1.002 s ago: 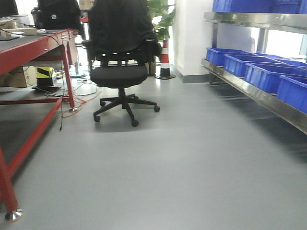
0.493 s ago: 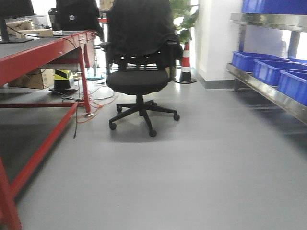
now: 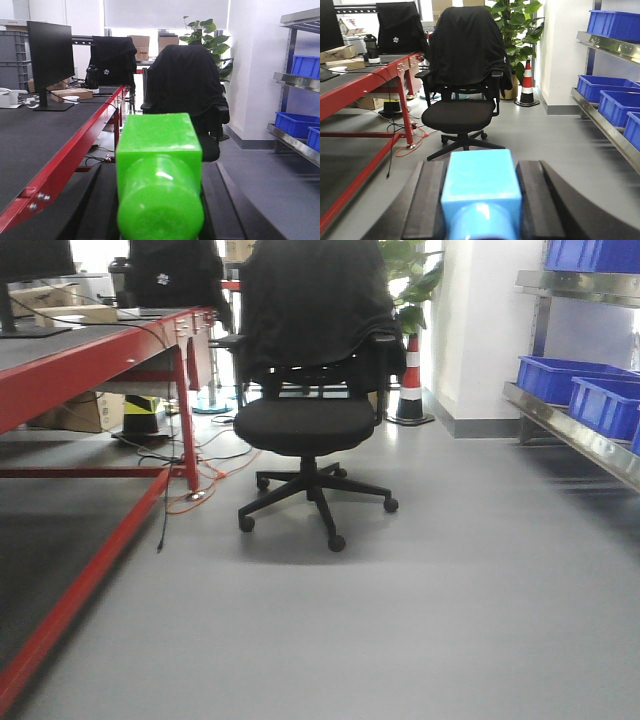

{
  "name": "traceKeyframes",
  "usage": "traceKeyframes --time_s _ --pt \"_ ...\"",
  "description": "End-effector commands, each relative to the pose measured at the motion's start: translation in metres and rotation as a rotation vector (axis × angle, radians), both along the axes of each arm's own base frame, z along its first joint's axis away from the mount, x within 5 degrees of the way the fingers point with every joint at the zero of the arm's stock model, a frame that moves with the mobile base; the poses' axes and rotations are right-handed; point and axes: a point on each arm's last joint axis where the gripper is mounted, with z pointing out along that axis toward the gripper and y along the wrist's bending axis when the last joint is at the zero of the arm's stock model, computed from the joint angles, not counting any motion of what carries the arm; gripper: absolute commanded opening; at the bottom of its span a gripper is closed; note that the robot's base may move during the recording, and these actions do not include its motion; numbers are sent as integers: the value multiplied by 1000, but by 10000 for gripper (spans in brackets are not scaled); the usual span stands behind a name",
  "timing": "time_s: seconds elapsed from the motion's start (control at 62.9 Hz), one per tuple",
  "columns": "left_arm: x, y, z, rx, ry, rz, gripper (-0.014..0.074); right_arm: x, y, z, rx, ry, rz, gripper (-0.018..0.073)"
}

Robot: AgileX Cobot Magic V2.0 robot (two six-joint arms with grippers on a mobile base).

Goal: Grab block from conveyor and place in blue bin
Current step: 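Drive the base away from the conveyor toward the bin shelf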

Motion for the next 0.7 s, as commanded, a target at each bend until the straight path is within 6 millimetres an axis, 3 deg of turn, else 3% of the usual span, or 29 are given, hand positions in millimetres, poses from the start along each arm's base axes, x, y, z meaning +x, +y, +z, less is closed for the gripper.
traceKeyframes --time_s 0.0,0.684 --pt "-1 0 1 -1 -19 -4 -111 -2 0 5 -6 -31 0 -162" --pt "-1 0 1 -1 -19 -4 -111 -2 0 5 -6 -31 0 -162"
